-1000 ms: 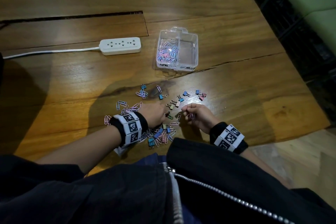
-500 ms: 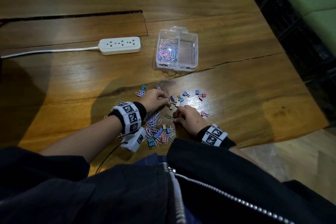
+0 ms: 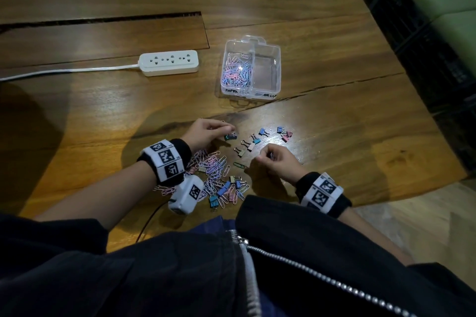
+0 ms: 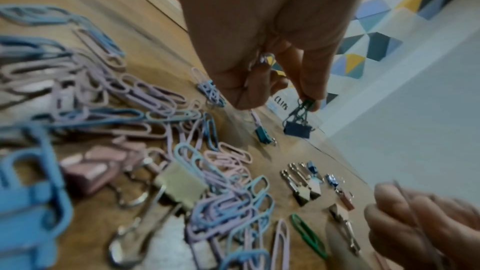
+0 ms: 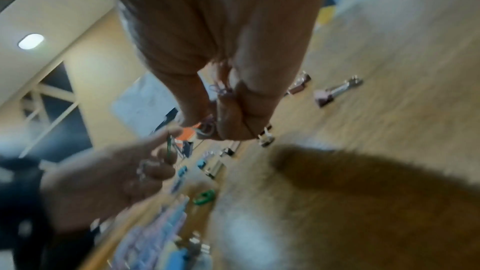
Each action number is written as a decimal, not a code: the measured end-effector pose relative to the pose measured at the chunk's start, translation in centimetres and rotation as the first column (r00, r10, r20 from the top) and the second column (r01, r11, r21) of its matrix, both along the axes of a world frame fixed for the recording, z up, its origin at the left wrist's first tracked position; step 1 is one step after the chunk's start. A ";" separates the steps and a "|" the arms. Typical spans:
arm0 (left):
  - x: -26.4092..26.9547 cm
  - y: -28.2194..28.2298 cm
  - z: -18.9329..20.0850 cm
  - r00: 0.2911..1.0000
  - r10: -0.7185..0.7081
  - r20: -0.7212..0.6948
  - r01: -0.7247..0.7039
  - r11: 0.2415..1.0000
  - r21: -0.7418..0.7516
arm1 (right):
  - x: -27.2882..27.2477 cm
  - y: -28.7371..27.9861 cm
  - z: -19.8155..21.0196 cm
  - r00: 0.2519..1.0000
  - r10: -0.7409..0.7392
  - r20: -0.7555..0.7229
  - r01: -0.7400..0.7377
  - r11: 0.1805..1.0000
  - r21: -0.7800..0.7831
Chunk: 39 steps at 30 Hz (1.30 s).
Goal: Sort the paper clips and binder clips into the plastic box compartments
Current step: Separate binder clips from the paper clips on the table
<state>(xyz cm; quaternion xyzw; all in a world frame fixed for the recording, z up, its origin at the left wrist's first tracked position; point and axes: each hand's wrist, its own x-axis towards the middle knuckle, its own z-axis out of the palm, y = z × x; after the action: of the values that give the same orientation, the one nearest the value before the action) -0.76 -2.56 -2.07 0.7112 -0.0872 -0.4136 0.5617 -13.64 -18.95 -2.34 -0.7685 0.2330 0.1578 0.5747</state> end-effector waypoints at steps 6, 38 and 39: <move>0.0 -0.2 -0.1 0.997 -0.022 -0.074 0.022 1.000 -0.002 | 0.8 -0.1 0.5 0.958 -0.269 -0.101 0.283 0.818 0.501; 0.1 -1.3 0.8 0.950 -0.026 -0.310 0.060 0.993 0.103 | 0.9 2.4 -0.7 0.964 0.248 -0.098 -0.265 0.847 -0.461; 0.1 -1.1 0.8 0.958 -0.057 -0.282 0.100 0.985 0.143 | 1.0 2.7 -0.7 0.957 0.273 -0.098 -0.284 0.814 -0.506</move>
<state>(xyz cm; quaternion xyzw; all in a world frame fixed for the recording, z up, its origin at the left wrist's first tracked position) -0.71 -3.62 -1.24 0.6841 -0.0036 -0.5364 0.4943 -12.62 -16.20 -3.04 -0.9181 0.1575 0.1800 0.3162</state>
